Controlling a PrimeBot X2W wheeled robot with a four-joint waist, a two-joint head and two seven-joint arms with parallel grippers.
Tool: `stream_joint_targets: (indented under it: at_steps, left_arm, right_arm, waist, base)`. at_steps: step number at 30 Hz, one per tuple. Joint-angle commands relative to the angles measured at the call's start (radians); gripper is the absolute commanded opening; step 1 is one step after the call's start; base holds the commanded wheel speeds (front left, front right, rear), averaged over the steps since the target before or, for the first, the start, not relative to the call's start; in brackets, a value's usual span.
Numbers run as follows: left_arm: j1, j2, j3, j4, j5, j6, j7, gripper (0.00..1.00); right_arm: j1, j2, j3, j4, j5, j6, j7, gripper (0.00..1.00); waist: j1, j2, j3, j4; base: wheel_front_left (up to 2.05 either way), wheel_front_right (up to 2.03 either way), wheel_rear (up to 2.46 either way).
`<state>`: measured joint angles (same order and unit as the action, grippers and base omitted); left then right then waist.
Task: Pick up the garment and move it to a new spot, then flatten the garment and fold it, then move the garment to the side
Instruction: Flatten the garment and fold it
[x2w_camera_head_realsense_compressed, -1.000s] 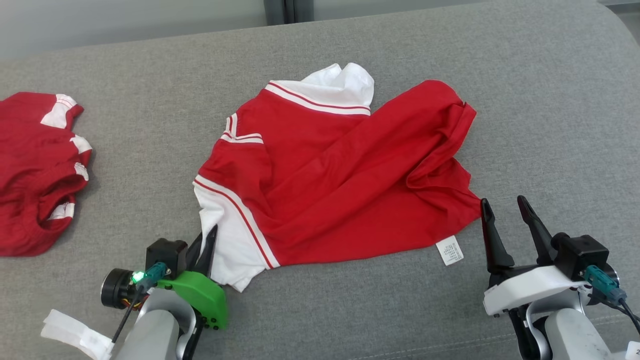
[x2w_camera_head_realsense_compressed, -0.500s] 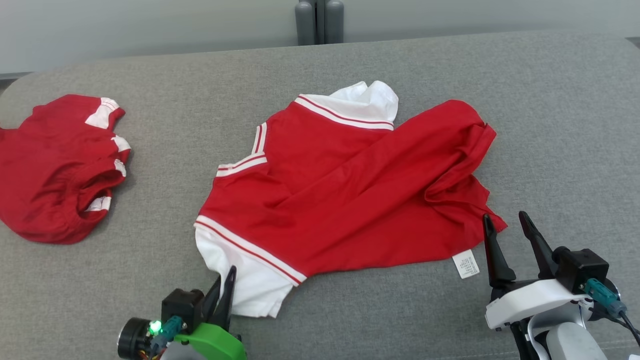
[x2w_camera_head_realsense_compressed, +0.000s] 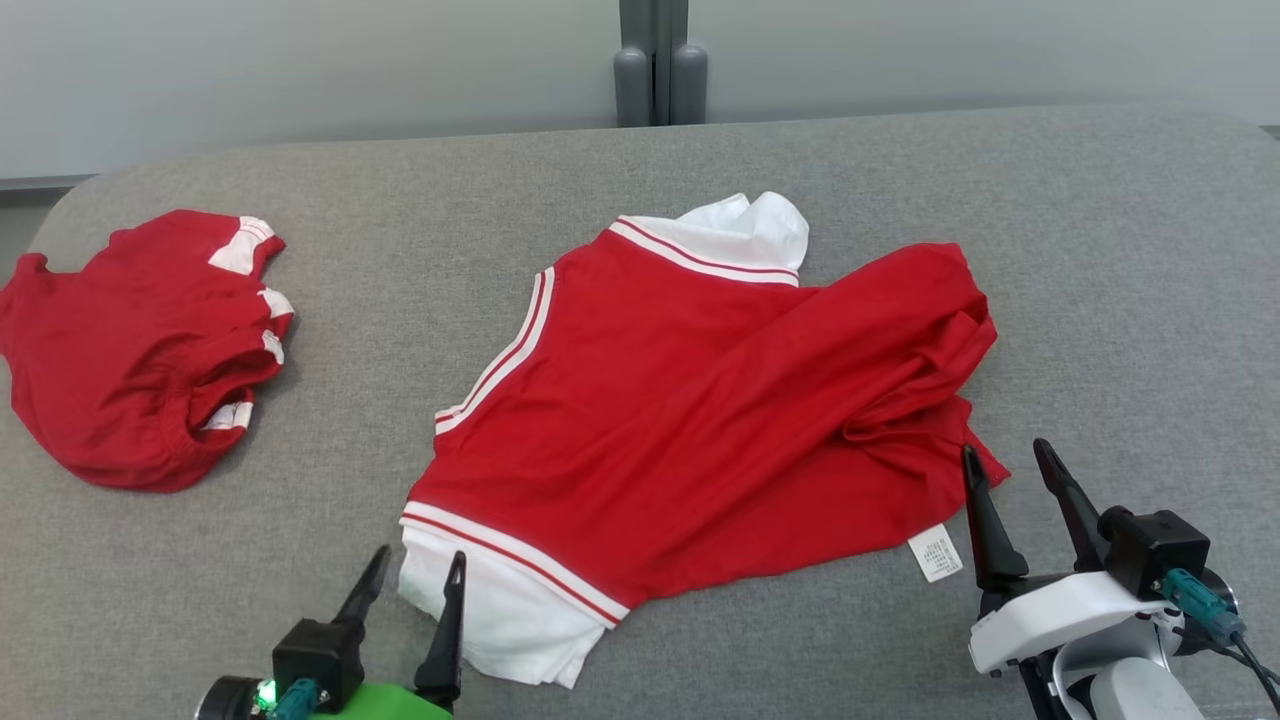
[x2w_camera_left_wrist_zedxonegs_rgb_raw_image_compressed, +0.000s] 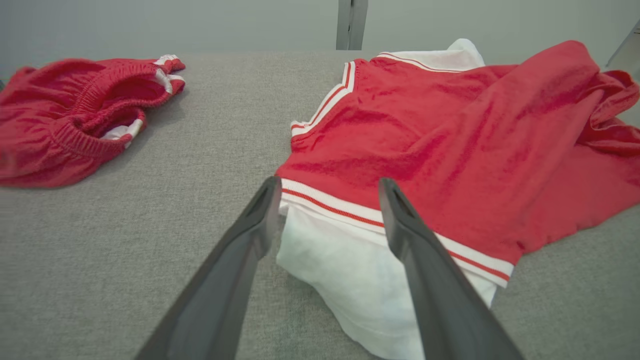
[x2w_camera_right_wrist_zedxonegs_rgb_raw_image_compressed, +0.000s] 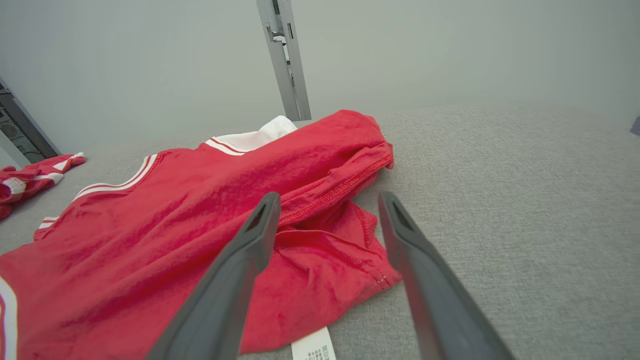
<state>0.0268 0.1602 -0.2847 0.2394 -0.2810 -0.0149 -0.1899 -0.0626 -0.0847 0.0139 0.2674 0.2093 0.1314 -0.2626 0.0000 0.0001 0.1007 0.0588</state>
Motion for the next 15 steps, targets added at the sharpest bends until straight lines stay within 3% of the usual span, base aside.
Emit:
stream_joint_targets:
  at_steps: [1,15]
  left_arm:
    - [-0.014,0.011,0.014,-0.005,0.001,0.009,-0.018,1.0]
    - [-0.068,0.031,0.143,-0.004,0.0,0.024,-0.075,1.0]
  right_arm:
    - [0.015,-0.005,0.003,0.001,0.003,-0.002,-0.003,1.0]
    - [0.025,0.002,0.015,-0.038,-0.029,-0.002,-0.003,1.0]
  waist:
    - [0.0,-0.0001,-0.012,-0.003]
    - [0.0,-0.0001,-0.055,-0.032]
  base:
    - [0.0,0.0,0.0]
    - [0.0,0.0,0.0]
